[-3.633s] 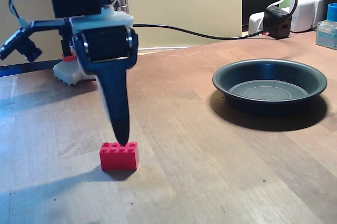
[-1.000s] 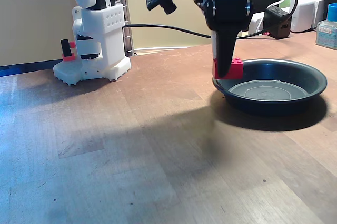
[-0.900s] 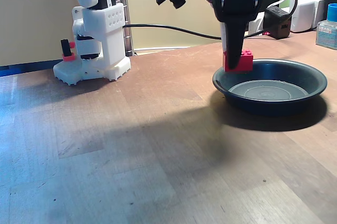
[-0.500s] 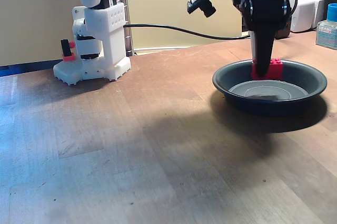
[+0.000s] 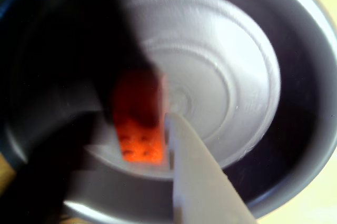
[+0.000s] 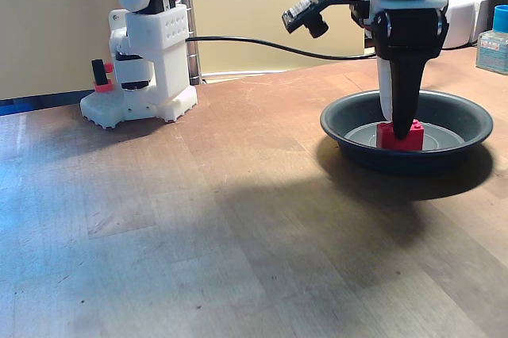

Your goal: Grasp a lego block and put it in the bin.

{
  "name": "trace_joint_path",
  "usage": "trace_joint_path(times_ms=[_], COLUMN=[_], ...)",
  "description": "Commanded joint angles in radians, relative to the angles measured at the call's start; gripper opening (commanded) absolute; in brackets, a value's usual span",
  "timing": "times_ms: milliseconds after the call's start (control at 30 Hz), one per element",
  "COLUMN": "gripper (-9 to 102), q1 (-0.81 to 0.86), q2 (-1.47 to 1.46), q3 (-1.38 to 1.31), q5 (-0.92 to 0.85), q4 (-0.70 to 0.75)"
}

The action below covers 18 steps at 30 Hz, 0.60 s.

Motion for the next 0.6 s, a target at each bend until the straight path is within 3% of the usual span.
trace_joint_path(times_ms=[0, 300, 567], gripper=[19, 19, 19], q1=[0.011, 0.025, 0.023], q2=[0.008, 0.029, 0.252], q3=[-0.035, -0.049, 0.058], q5=[-0.015, -0.020, -0.015], q4=[0.009, 0.077, 0.083])
